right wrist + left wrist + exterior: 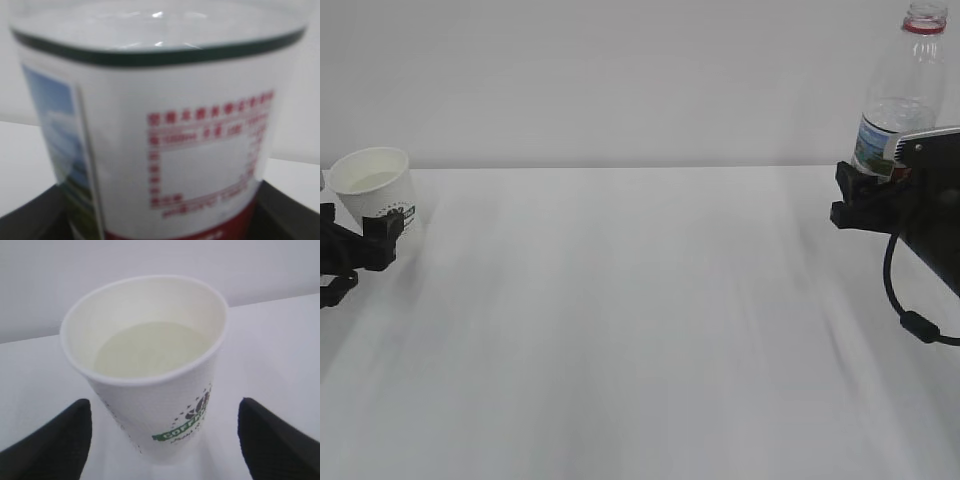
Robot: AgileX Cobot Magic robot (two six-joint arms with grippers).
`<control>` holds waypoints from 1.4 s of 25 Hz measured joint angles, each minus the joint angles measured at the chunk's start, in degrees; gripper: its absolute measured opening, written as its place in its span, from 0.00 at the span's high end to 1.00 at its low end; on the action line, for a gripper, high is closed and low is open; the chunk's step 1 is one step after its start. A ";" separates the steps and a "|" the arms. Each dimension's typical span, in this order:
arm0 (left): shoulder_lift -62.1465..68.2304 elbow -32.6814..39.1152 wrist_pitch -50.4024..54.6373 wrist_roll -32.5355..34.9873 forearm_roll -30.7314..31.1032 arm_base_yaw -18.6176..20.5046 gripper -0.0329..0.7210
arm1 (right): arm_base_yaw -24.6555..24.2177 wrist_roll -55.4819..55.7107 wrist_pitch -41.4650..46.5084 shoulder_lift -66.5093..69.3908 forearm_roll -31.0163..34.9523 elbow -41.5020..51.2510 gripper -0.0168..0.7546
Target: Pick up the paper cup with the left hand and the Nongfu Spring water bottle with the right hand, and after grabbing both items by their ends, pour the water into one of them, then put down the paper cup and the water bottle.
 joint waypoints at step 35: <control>-11.31 3.70 6.71 -0.56 -0.33 -16.74 0.13 | 0.00 0.04 1.03 10.36 2.74 -13.25 0.30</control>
